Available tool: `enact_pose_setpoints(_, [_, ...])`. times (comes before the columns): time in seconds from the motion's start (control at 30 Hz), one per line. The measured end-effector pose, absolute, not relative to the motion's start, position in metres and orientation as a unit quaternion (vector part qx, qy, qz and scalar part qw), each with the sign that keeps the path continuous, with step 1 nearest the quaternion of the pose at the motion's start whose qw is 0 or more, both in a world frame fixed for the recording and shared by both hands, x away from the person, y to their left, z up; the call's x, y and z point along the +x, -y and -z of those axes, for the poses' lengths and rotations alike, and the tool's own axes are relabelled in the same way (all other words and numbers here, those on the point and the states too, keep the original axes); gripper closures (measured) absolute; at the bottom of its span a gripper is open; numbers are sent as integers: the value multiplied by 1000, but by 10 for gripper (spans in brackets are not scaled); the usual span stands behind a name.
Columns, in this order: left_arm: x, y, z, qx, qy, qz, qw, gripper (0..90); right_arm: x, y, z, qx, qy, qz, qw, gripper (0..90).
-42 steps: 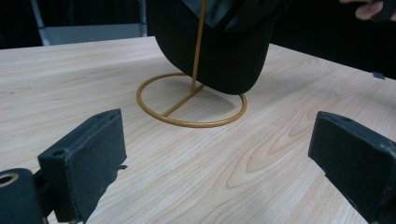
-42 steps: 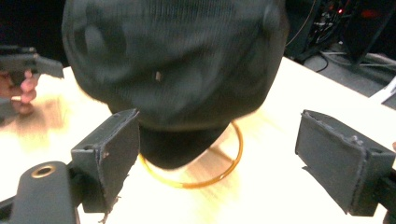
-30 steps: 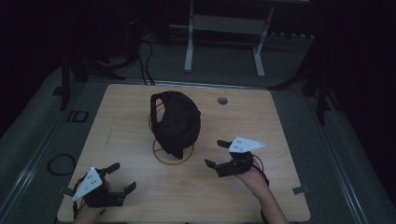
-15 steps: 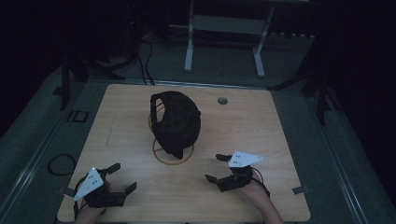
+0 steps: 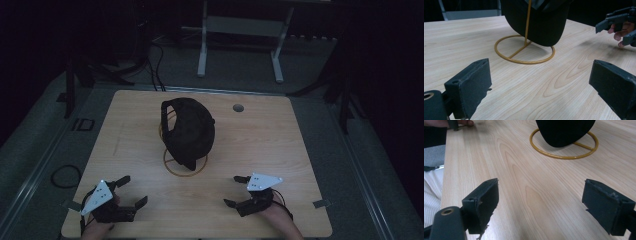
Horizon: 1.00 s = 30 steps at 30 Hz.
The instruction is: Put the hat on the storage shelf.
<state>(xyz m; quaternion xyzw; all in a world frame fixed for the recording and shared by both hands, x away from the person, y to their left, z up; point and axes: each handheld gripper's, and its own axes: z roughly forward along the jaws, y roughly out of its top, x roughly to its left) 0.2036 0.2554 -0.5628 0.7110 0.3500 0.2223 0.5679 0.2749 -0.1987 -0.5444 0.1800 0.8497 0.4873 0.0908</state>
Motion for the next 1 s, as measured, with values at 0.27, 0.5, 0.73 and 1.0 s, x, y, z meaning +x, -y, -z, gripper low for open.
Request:
enact_pose_setpoints(0.27, [203,-256,563,711,-349,-222,569,44,268,213,552,186,-857,-473,86,138])
enact_pose_setpoints(0.5, [203,-255,563,713,-348,-222,568,44,265,228,554,195,-852,-476,96,138])
enact_pose_setpoints(0.73, [202,-255,563,714,-346,-222,566,44,265,247,554,199,-851,-469,127,140])
enact_pose_setpoints(1.0, [202,-255,563,714,-347,-222,566,44,270,253,556,209,-846,-471,136,142])
